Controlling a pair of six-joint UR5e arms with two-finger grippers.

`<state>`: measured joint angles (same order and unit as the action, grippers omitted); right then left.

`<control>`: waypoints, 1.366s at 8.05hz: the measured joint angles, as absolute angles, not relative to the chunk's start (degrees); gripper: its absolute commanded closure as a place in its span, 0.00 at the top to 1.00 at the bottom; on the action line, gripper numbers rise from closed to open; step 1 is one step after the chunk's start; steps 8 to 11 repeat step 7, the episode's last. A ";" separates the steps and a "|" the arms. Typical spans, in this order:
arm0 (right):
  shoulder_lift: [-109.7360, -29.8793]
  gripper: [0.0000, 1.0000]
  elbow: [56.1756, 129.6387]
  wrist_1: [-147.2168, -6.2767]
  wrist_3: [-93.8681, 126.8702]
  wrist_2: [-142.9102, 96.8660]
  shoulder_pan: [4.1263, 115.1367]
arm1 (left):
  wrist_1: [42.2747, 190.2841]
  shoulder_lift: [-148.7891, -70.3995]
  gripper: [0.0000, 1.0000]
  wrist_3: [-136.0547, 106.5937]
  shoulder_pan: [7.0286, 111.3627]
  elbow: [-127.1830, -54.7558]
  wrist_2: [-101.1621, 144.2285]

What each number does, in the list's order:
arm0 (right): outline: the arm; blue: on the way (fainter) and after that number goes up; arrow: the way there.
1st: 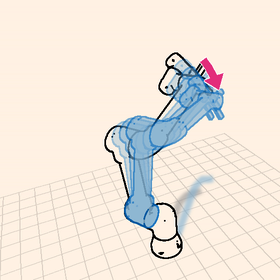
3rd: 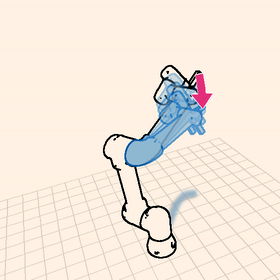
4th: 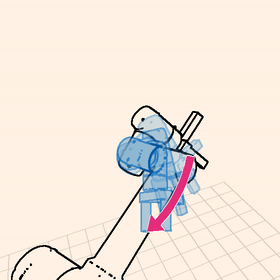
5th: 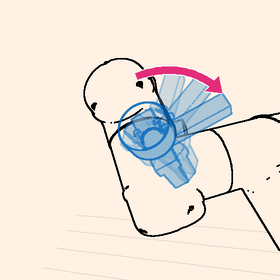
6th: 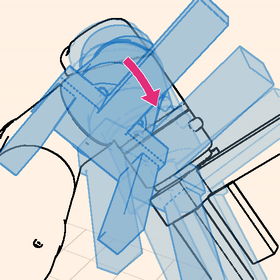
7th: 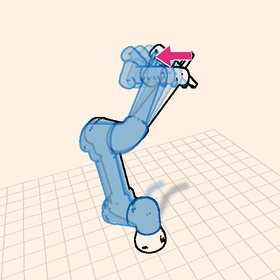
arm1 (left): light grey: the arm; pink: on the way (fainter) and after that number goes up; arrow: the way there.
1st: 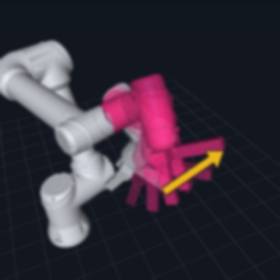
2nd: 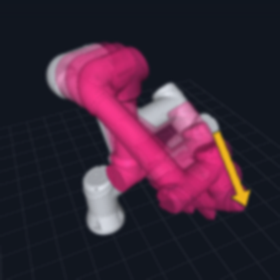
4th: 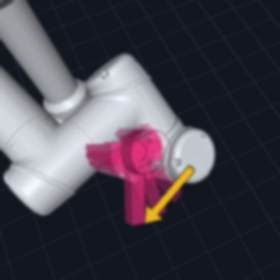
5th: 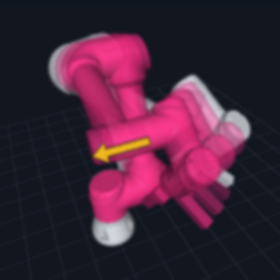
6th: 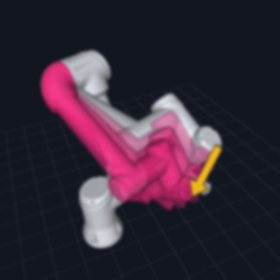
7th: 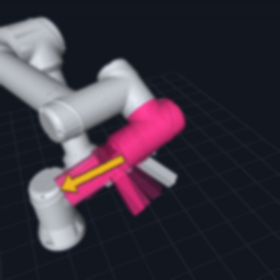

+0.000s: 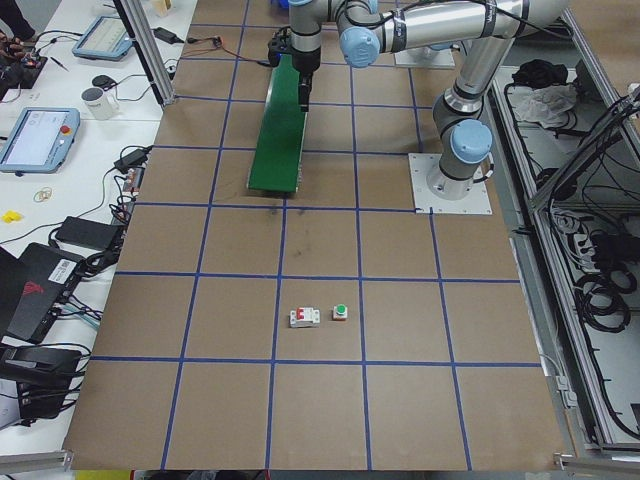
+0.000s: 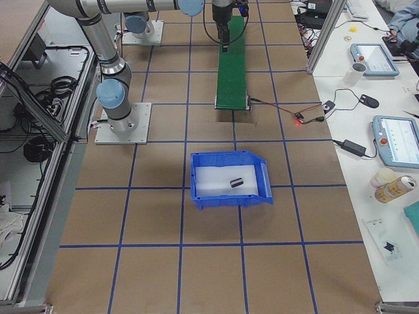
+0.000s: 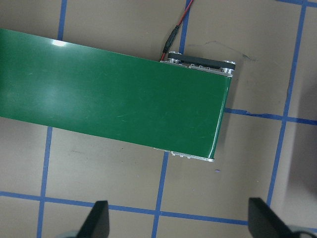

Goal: Move capacitor from left to right

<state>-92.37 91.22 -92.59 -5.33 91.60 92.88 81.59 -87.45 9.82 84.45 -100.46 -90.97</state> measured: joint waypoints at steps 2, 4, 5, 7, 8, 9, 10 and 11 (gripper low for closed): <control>-92.24 1.00 91.23 -92.56 -4.52 91.73 93.35 | 81.57 -87.46 1.00 9.85 84.46 -100.50 -90.97; -92.28 1.00 91.23 -92.51 -4.41 91.77 93.41 | 81.56 -87.48 1.00 9.91 84.46 -100.51 -91.01; -92.32 1.00 91.23 -92.49 -4.40 91.67 93.42 | 81.56 -87.47 1.00 9.96 84.46 -100.58 -91.07; -92.34 1.00 91.23 -92.53 -4.40 91.76 93.42 | 81.56 -87.46 1.00 10.05 84.46 -100.62 -91.13; -92.34 1.00 91.23 -92.53 -4.40 91.76 93.42 | 81.56 -87.46 1.00 10.05 84.46 -100.62 -91.13; -92.34 1.00 91.23 -92.53 -4.40 91.76 93.42 | 81.56 -87.46 1.00 10.05 84.46 -100.62 -91.13; -92.34 1.00 91.23 -92.53 -4.40 91.76 93.42 | 81.56 -87.46 1.00 10.05 84.46 -100.62 -91.13; -92.34 1.00 91.23 -92.53 -4.40 91.76 93.42 | 81.56 -87.46 1.00 10.05 84.46 -100.62 -91.13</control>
